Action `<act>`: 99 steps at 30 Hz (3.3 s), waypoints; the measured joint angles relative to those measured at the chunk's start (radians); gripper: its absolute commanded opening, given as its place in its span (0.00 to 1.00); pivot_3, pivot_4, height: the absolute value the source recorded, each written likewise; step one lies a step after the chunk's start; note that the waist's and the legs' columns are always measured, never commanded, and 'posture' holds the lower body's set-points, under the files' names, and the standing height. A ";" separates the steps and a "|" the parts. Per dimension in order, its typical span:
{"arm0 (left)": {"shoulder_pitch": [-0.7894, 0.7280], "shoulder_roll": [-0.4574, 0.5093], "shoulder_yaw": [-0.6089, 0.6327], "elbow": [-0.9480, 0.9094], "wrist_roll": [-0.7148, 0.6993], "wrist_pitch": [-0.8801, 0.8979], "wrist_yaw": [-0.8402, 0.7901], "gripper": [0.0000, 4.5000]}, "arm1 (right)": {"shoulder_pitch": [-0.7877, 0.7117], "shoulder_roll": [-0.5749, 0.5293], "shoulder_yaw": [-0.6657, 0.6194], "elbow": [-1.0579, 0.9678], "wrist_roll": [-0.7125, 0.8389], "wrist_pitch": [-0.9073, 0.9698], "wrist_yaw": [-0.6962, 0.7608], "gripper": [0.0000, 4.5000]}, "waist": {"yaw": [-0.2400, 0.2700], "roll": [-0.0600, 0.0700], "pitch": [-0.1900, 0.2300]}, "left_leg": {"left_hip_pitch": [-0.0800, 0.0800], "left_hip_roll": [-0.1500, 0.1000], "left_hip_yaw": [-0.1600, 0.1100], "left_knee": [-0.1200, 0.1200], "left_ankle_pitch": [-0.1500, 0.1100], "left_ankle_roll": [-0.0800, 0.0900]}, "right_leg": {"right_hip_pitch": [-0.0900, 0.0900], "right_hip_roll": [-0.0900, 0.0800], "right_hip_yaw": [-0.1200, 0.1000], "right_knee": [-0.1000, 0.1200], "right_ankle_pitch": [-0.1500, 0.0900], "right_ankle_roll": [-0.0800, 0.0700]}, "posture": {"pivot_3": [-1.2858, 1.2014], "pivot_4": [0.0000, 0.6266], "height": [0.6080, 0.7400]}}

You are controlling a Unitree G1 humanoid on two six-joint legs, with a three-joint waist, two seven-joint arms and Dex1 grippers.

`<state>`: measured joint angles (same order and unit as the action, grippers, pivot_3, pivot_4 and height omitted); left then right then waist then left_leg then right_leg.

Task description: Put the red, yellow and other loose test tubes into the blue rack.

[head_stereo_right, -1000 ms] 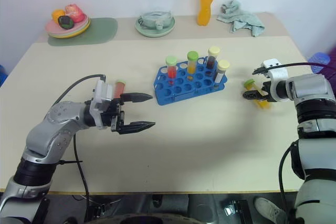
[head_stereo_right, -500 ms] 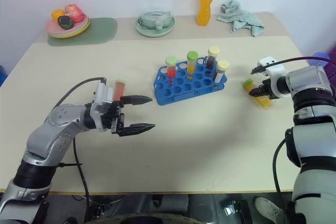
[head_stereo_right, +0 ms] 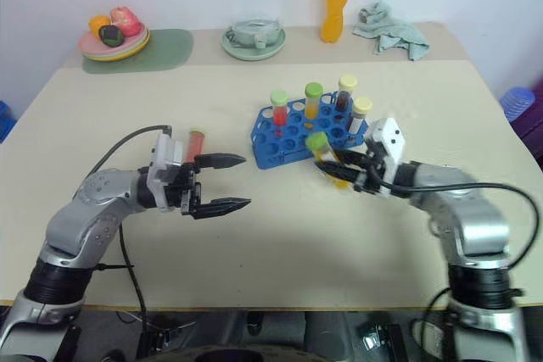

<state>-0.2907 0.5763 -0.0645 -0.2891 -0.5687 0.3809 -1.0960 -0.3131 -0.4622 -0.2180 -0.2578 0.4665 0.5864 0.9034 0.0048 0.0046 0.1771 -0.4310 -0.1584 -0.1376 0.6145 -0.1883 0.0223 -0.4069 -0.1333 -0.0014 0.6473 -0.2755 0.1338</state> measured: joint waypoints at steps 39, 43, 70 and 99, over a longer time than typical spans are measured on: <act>-0.059 -0.140 0.032 0.131 0.117 -0.135 0.199 0.95 | -0.239 0.358 0.026 0.851 -0.109 -1.035 -0.198 0.17 | -0.022 0.000 0.000 | 0.006 0.000 -0.002 -0.004 0.002 0.000 | -0.002 0.006 0.001 0.004 0.002 0.002 | 0.52 0.24 0.99; -0.059 -0.146 0.034 0.131 0.125 -0.144 0.215 0.95 | -0.235 0.371 0.038 0.852 -0.111 -1.049 -0.192 0.17 | -0.022 0.000 0.000 | 0.007 0.000 -0.002 -0.004 0.002 0.000 | -0.002 0.006 0.001 0.004 0.002 0.002 | 0.52 0.24 0.99; -0.067 -0.154 0.033 0.153 0.127 -0.152 0.220 0.95 | -0.217 0.354 0.027 0.870 -0.097 -1.078 -0.190 0.17 | -0.020 0.000 -0.001 | 0.009 0.000 -0.002 -0.004 0.002 0.000 | 0.001 0.006 0.001 0.004 0.002 0.002 | 0.52 0.24 0.99; -0.021 -0.216 0.078 0.136 0.125 -0.121 0.392 0.95 | -0.094 0.223 0.136 0.737 -0.245 -1.063 -0.164 0.94 | -0.016 0.000 -0.001 | 0.010 0.000 -0.002 -0.005 0.002 0.000 | 0.001 0.006 0.001 0.003 0.002 0.002 | 0.52 0.24 0.99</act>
<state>-0.3115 0.3607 0.0130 -0.1532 -0.4432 0.2602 -0.7037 -0.4068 -0.2393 -0.0823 0.4791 0.2212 -0.4768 0.7393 -0.0115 0.0042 0.1764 -0.4214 -0.1582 -0.1397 0.6099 -0.1861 0.0221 -0.4058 -0.1276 -0.0002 0.6504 -0.2738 0.1354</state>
